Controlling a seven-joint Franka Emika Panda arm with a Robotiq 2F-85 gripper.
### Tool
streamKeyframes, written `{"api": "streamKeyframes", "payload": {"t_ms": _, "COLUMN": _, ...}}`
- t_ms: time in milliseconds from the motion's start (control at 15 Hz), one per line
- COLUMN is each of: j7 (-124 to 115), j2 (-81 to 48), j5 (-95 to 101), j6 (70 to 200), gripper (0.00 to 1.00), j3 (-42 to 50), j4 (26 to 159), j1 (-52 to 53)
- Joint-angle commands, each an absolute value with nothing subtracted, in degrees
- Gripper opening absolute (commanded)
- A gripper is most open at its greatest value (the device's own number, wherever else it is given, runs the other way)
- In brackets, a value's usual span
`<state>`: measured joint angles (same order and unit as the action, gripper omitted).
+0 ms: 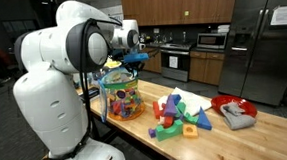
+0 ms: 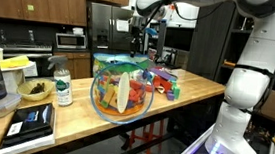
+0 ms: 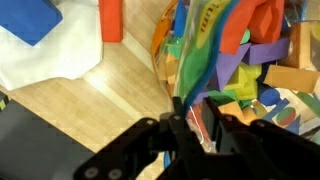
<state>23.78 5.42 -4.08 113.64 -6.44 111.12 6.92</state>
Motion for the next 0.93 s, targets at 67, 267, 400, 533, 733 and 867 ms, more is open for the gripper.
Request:
{"api": "streamKeyframes", "payload": {"t_ms": 67, "j7": 23.72, "j2": 5.38, "j5": -4.04, "j6": 113.52, "gripper": 0.27, "j3": -6.21, "j4": 111.01, "j1": 7.18}}
{"api": "streamKeyframes", "payload": {"t_ms": 267, "j7": 23.71, "j2": 5.38, "j5": -4.04, "j6": 113.52, "gripper": 0.27, "j3": -6.22, "j4": 111.01, "j1": 7.18}}
{"api": "streamKeyframes", "payload": {"t_ms": 400, "j7": 23.71, "j2": 5.38, "j5": -4.04, "j6": 113.52, "gripper": 0.27, "j3": -6.21, "j4": 111.02, "j1": 7.18}}
{"api": "streamKeyframes", "payload": {"t_ms": 533, "j7": 23.71, "j2": 5.38, "j5": -4.04, "j6": 113.53, "gripper": 0.27, "j3": -6.21, "j4": 111.02, "j1": 7.18}}
{"api": "streamKeyframes", "payload": {"t_ms": 733, "j7": 23.71, "j2": 5.38, "j5": -4.04, "j6": 113.53, "gripper": 0.52, "j3": -6.22, "j4": 111.03, "j1": 7.18}}
{"api": "streamKeyframes", "payload": {"t_ms": 867, "j7": 26.31, "j2": 1.16, "j5": -2.93, "j6": 117.95, "gripper": 0.58, "j3": -5.81, "j4": 108.12, "j1": 6.77}}
